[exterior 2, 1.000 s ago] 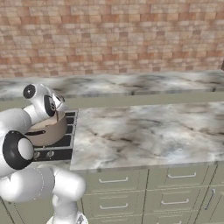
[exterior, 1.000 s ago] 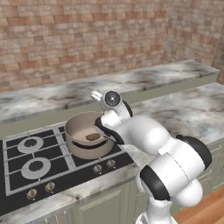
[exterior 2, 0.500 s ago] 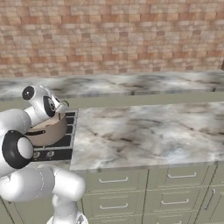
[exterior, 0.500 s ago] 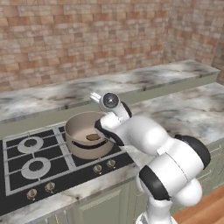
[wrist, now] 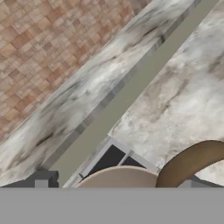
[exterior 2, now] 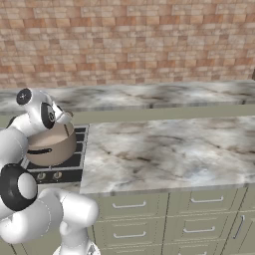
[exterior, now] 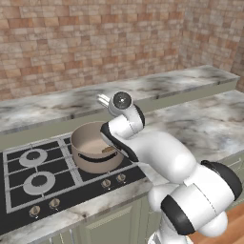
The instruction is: Open the cabinet and move the ladle to the pot. Then close the cabinet.
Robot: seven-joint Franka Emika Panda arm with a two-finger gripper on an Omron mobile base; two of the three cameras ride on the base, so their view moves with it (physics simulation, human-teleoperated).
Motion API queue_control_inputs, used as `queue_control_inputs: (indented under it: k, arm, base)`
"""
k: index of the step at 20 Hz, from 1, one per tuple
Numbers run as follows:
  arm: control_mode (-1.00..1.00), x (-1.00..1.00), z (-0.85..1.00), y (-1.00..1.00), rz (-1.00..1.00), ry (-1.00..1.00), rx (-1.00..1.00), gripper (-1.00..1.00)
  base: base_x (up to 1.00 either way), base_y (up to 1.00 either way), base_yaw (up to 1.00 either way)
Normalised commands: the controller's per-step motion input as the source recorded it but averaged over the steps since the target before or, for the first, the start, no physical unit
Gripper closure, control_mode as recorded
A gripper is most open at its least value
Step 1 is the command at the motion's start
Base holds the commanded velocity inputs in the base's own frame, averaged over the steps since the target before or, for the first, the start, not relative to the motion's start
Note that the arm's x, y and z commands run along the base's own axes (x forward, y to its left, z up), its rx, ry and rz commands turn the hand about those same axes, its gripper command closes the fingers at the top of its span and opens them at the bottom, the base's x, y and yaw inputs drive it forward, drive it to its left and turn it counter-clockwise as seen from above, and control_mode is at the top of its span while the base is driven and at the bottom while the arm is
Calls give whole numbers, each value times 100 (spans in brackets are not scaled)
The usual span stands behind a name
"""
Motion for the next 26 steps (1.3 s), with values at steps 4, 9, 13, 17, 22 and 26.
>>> queue_control_inputs:
  k: [4,9,13,17,22,26]
  arm:
    - [-100,-31,70,-5,0,24,3,-100]
    - [-100,-18,16,-10,0,28,2,-100]
    - [-100,-12,-13,-3,0,33,0,-100]
    - [-100,-34,16,-12,0,11,0,-100]
    - [-100,-60,25,-16,5,0,1,-100]
    - [-100,-86,1,-23,23,-19,0,-100]
  base:
    - [0,0,0]
    - [0,0,0]
    - [0,0,0]
    - [0,0,0]
    - [0,0,0]
    - [0,0,0]
